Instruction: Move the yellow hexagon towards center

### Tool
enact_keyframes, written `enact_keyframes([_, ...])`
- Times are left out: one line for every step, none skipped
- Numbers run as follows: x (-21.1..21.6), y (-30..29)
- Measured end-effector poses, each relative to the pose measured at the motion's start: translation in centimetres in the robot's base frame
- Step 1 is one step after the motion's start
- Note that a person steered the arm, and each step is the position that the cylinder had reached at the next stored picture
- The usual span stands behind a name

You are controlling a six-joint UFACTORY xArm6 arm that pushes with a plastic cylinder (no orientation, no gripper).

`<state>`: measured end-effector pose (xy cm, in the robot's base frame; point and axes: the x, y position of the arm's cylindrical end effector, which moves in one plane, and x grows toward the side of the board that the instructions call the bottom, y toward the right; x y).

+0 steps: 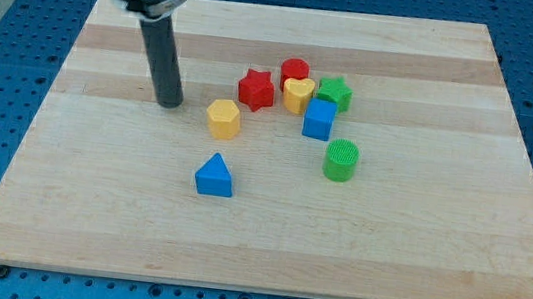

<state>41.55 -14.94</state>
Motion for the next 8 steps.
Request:
enact_keyframes([1.4,0.0])
enact_keyframes([1.7,1.0])
enact_keyframes([2.4,3.0])
enact_keyframes([2.7,4.7])
enact_keyframes([2.7,6.6])
enact_keyframes([2.7,8.9])
enact_keyframes([2.7,10.7])
enact_keyframes([2.7,11.0])
